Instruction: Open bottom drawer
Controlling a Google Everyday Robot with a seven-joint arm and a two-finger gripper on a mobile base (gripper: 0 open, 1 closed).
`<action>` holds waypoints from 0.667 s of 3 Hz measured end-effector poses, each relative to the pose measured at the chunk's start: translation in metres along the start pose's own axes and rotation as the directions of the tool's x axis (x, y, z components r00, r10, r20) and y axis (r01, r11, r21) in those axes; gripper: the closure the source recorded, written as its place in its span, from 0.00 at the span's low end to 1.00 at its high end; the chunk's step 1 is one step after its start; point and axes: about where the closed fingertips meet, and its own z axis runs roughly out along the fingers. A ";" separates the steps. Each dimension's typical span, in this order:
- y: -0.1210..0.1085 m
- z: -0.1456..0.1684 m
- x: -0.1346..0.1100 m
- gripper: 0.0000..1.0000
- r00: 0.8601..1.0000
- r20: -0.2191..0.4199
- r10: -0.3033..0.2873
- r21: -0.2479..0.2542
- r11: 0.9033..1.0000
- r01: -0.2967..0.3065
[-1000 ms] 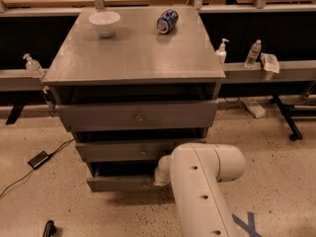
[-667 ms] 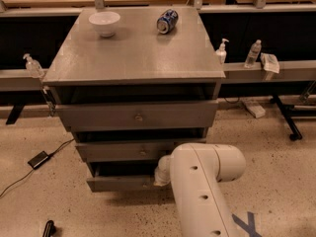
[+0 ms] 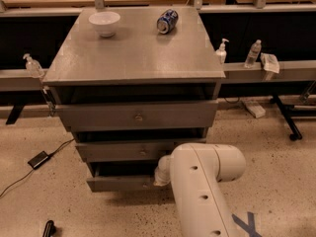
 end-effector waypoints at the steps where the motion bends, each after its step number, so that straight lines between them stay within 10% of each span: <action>1: 0.001 0.001 0.000 0.47 1.000 0.000 0.000 -0.001 1.000 0.000; 2: 0.002 0.001 0.000 0.16 1.000 0.000 0.000 -0.003 1.000 0.000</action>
Offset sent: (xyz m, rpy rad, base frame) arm 0.0000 0.0000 0.0000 0.0000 0.0000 0.0000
